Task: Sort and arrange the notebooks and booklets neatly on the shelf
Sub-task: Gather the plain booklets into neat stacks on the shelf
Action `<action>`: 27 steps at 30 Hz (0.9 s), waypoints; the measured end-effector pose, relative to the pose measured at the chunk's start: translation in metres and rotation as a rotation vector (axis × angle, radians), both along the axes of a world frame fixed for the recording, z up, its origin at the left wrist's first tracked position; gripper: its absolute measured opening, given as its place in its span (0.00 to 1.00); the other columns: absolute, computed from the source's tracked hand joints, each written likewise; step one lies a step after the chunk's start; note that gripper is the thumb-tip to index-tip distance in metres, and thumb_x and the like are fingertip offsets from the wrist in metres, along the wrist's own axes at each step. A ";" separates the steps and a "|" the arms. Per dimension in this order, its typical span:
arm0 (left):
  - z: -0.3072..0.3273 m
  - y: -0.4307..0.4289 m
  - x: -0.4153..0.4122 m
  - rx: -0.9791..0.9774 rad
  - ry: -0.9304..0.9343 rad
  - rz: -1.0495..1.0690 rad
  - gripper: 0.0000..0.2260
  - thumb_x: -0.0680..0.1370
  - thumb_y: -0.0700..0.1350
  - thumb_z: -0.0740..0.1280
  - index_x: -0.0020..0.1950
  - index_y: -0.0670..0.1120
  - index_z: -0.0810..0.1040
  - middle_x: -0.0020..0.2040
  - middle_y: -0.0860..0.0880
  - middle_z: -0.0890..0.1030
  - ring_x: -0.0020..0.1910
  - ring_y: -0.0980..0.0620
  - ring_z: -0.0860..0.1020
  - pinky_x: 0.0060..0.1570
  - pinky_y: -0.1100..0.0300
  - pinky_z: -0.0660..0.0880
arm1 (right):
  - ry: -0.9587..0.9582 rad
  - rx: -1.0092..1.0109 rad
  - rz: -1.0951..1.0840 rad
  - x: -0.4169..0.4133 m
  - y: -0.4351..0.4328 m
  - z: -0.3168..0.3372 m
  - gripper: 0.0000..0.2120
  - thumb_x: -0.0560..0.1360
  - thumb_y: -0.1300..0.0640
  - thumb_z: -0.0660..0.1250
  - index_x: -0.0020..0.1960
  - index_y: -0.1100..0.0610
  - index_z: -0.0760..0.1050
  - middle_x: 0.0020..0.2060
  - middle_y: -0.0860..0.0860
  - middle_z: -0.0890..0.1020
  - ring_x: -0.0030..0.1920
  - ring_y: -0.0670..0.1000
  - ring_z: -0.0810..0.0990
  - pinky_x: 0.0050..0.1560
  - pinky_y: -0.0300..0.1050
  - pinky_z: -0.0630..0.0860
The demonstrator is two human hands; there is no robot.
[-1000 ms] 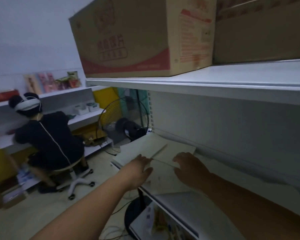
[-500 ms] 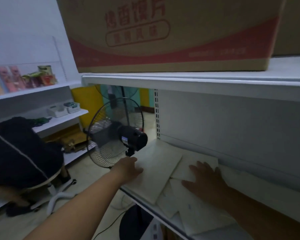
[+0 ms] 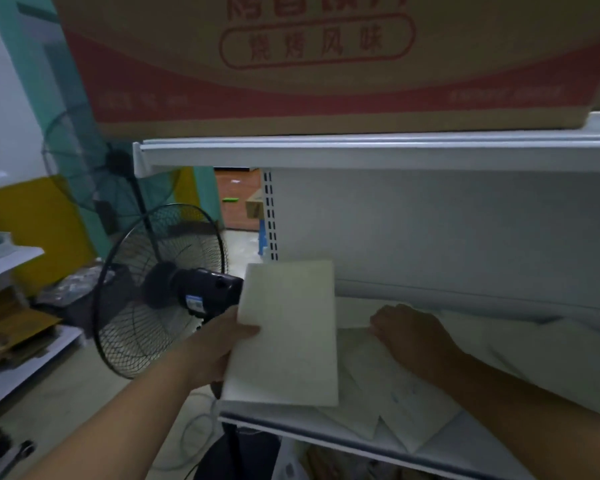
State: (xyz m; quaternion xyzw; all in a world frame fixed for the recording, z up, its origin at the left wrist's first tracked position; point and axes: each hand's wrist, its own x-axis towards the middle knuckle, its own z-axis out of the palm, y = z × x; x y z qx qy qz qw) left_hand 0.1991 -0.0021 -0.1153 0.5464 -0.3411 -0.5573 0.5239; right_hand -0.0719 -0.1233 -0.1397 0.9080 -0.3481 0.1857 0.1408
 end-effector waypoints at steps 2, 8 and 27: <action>-0.001 0.002 0.020 -0.060 0.017 0.063 0.24 0.67 0.34 0.69 0.61 0.49 0.74 0.51 0.41 0.83 0.45 0.40 0.82 0.39 0.48 0.80 | -0.134 -0.092 -0.031 -0.005 -0.003 0.005 0.17 0.75 0.50 0.55 0.34 0.52 0.78 0.28 0.46 0.79 0.25 0.46 0.78 0.21 0.33 0.68; -0.002 0.013 0.053 -0.138 0.103 0.188 0.28 0.66 0.38 0.69 0.65 0.53 0.73 0.57 0.39 0.80 0.53 0.34 0.78 0.48 0.39 0.77 | -0.539 0.065 -0.089 -0.004 -0.001 0.045 0.17 0.81 0.53 0.53 0.54 0.61 0.78 0.31 0.52 0.80 0.28 0.52 0.77 0.29 0.38 0.69; -0.013 -0.014 -0.021 0.088 0.024 -0.189 0.40 0.50 0.55 0.83 0.59 0.47 0.77 0.48 0.42 0.85 0.41 0.46 0.84 0.42 0.58 0.81 | -0.201 -0.319 0.570 -0.010 0.023 0.042 0.11 0.82 0.56 0.52 0.57 0.55 0.72 0.52 0.54 0.83 0.54 0.51 0.75 0.58 0.47 0.69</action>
